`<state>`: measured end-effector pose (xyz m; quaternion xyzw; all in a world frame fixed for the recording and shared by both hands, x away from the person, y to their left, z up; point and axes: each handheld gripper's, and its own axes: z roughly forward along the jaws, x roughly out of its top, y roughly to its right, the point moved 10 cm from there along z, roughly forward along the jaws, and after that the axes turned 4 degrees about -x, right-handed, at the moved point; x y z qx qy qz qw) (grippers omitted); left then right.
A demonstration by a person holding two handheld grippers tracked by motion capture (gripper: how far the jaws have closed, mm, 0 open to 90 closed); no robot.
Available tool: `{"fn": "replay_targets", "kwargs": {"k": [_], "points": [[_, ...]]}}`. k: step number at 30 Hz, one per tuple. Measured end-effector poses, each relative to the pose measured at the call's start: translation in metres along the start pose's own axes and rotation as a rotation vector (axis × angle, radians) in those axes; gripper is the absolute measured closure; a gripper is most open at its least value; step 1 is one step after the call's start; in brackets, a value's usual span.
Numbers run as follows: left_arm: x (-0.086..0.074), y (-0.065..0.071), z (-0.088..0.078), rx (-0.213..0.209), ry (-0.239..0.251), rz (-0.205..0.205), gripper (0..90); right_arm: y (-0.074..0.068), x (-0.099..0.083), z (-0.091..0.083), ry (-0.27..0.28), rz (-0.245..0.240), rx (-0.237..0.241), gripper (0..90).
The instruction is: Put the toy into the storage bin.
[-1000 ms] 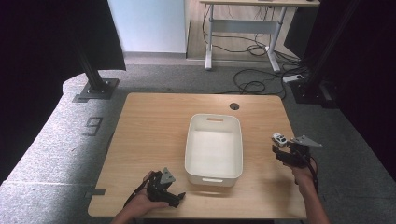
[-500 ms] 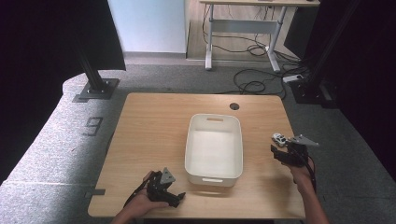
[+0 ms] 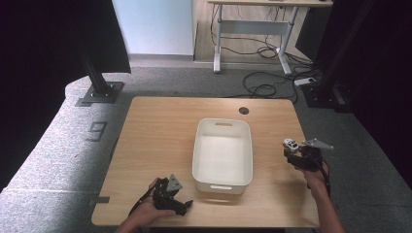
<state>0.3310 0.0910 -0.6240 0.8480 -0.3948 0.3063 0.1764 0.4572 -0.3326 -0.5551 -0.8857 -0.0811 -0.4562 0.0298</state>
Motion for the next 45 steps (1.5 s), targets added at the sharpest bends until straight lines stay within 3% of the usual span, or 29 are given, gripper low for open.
{"fn": "replay_targets", "kwargs": {"k": [19, 45], "points": [[0.0, 0.0, 0.0, 0.0, 0.0, 0.0, 0.0, 0.017, -0.004, 0.011, -0.033, 0.014, -0.037, 32.3], [0.0, 0.0, 0.0, 0.002, 0.0, -0.002, 0.0, 0.022, -0.005, 0.021, -0.047, 0.01, -0.052, 32.3]]}}
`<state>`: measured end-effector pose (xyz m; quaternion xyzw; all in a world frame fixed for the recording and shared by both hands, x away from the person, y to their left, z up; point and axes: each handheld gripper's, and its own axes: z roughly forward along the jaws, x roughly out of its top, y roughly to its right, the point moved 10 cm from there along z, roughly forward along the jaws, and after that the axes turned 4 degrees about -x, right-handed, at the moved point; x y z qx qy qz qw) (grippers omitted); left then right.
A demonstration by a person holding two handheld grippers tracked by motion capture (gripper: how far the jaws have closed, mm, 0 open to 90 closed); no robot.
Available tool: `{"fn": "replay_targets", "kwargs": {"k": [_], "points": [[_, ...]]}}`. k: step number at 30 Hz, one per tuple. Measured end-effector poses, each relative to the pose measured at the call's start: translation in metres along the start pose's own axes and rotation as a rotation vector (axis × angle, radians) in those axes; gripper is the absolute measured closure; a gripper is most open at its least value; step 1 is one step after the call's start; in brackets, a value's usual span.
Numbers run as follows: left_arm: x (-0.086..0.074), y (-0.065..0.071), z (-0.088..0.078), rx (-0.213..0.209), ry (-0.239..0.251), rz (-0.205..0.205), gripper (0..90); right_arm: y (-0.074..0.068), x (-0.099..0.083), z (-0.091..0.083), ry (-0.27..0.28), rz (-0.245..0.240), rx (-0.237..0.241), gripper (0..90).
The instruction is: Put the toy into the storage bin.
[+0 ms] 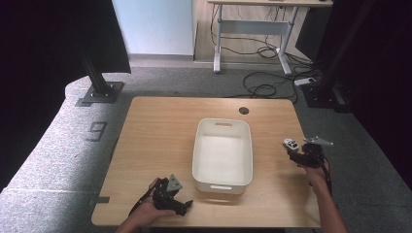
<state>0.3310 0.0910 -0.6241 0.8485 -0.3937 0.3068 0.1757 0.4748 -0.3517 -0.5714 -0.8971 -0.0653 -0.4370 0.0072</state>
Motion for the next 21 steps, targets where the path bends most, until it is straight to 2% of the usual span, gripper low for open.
{"fn": "replay_targets", "kwargs": {"k": [6, 21], "points": [[0.0, 0.0, 0.0, 0.0, 0.0, 0.0, 0.0, 0.001, 0.002, 0.006, -0.007, -0.011, -0.008, 32.3], [0.0, 0.0, 0.0, -0.001, 0.0, 0.0, 0.0, 0.009, 0.001, 0.014, -0.021, 0.0, -0.013, 32.1]]}}
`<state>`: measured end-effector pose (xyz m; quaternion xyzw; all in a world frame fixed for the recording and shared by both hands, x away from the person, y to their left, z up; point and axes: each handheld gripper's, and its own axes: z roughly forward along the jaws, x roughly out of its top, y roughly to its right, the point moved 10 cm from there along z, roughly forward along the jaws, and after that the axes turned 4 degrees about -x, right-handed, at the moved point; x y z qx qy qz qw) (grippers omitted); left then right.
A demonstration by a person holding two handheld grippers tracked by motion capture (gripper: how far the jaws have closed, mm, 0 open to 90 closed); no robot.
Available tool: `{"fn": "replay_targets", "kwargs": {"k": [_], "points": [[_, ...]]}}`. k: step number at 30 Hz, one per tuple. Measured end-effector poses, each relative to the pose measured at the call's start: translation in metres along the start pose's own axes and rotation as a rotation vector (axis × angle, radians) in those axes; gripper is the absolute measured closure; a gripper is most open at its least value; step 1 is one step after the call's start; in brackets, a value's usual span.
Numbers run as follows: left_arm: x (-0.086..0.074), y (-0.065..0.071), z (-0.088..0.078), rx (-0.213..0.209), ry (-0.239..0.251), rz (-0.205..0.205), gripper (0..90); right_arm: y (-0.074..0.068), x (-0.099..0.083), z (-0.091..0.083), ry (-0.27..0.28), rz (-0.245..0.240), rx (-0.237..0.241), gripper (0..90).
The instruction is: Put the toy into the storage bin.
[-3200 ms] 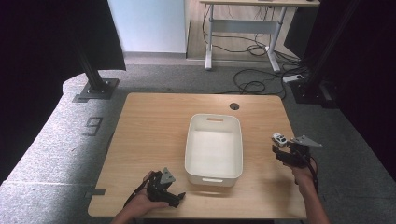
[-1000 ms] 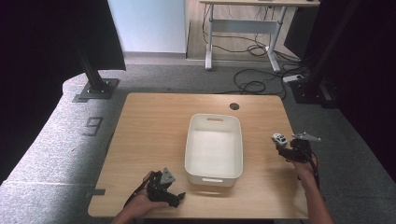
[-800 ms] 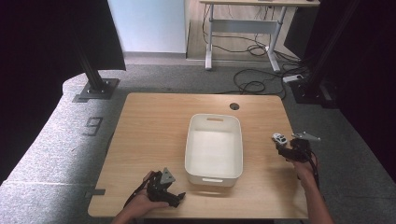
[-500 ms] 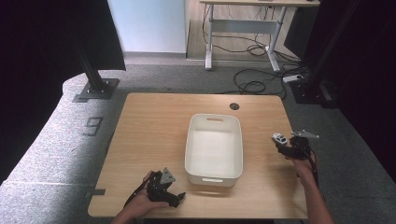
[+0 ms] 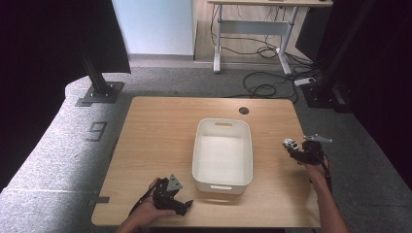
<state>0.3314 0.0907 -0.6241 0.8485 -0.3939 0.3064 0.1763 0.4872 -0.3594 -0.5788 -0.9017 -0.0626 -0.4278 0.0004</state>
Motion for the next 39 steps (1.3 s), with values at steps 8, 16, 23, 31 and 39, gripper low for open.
{"fn": "replay_targets", "kwargs": {"k": [8, 16, 23, 31, 39], "points": [[0.001, 0.0, 0.0, 0.001, 0.0, -0.001, 0.0, 0.005, 0.001, 0.003, -0.002, 0.004, -0.007, 31.4], [0.001, -0.001, 0.001, 0.001, 0.0, -0.001, 0.0, 0.01, 0.001, 0.008, 0.0, 0.015, -0.012, 31.4], [0.001, -0.001, 0.001, 0.001, 0.0, -0.001, 0.0, 0.013, 0.002, 0.011, 0.008, 0.031, 0.001, 31.4], [0.002, -0.001, 0.001, 0.003, 0.0, -0.003, 0.0, 0.013, 0.005, 0.013, 0.005, 0.023, 0.016, 30.3], [0.002, -0.001, 0.002, 0.007, 0.001, -0.007, 0.0, 0.01, 0.009, 0.018, 0.001, 0.009, 0.017, 30.1]]}}
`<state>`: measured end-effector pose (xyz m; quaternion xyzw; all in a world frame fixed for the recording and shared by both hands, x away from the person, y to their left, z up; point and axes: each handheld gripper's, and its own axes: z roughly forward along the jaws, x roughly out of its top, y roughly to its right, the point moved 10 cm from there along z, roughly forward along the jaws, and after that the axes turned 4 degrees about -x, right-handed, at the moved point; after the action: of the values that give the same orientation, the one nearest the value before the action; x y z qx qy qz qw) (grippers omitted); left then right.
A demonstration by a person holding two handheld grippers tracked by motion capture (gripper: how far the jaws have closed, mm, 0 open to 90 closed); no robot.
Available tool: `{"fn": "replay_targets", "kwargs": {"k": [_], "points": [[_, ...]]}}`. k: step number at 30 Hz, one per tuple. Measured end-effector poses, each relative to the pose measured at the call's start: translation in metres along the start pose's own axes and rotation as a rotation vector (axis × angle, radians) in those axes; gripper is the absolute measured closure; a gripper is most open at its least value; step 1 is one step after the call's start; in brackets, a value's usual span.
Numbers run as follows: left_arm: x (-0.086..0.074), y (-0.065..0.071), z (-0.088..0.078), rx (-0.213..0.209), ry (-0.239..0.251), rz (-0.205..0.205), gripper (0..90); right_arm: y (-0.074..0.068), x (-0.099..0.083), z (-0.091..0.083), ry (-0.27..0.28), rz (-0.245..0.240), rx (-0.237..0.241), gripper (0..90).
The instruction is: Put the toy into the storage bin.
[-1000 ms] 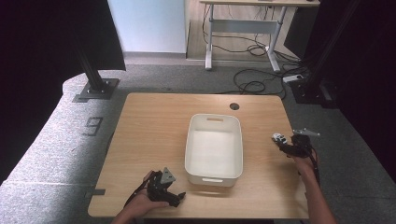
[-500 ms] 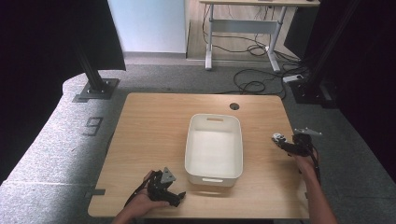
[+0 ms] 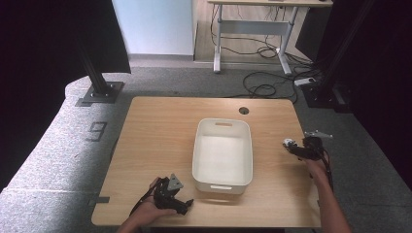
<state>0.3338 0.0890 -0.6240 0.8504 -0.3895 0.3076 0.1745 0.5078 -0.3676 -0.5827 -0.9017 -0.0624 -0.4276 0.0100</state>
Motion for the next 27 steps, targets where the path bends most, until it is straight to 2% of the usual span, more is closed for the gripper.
{"fn": "replay_targets", "kwargs": {"k": [9, 17, 27], "points": [[0.0, 0.0, 0.0, 0.002, -0.001, -0.002, 0.0, 0.005, -0.002, 0.012, -0.013, 0.005, -0.004, 30.3], [0.001, 0.0, 0.0, 0.005, -0.001, -0.005, 0.0, 0.003, -0.005, 0.022, -0.019, 0.006, 0.019, 30.1], [0.001, 0.0, 0.001, 0.006, -0.002, -0.006, 0.0, 0.0, -0.009, 0.032, -0.026, 0.006, 0.006, 31.3]]}}
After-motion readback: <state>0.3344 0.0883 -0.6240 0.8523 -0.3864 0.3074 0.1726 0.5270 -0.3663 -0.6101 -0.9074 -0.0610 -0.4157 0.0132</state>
